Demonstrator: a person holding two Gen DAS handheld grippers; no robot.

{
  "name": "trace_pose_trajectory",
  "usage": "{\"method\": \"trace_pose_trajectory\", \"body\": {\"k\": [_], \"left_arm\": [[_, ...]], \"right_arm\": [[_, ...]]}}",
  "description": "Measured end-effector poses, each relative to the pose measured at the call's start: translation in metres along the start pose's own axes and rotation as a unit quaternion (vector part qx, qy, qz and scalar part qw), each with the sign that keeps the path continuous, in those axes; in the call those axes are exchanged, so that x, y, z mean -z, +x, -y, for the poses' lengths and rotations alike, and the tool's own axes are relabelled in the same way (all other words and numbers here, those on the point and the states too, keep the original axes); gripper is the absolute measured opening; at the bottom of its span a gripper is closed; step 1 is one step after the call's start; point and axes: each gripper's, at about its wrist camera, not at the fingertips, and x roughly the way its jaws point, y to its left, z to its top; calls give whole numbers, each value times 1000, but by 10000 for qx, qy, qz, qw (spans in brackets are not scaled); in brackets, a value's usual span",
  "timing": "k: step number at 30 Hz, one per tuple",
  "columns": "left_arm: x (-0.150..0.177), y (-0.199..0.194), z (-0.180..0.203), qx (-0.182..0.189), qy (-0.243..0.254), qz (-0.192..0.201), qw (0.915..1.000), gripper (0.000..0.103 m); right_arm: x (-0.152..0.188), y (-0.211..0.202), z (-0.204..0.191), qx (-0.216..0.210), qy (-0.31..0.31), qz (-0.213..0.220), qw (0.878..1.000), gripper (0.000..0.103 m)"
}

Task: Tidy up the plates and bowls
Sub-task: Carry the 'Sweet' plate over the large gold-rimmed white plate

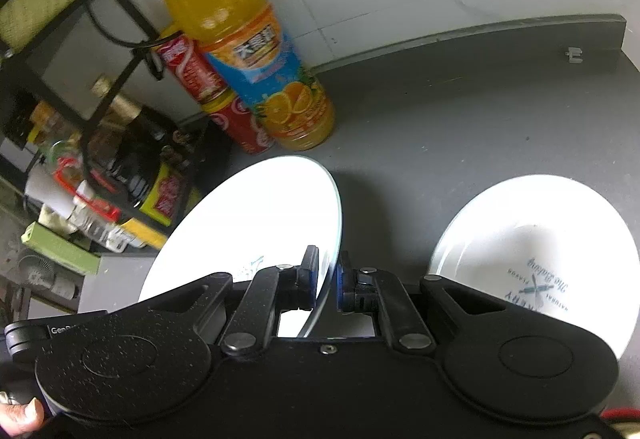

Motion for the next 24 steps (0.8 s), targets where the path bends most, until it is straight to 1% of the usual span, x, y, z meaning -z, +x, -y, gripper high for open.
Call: {"method": "trace_pose_trajectory", "body": {"k": [13, 19, 24], "left_arm": [[40, -40, -23, -178, -244, 174, 9994, 10], [57, -52, -40, -318, -389, 201, 9985, 10], [64, -59, -56, -427, -495, 213, 9976, 10]], "right_arm": [[37, -16, -17, -209, -246, -187, 9993, 9], [53, -13, -27, -314, -317, -328, 9985, 9], [63, -8, -36, -407, -441, -396, 9974, 9]]}}
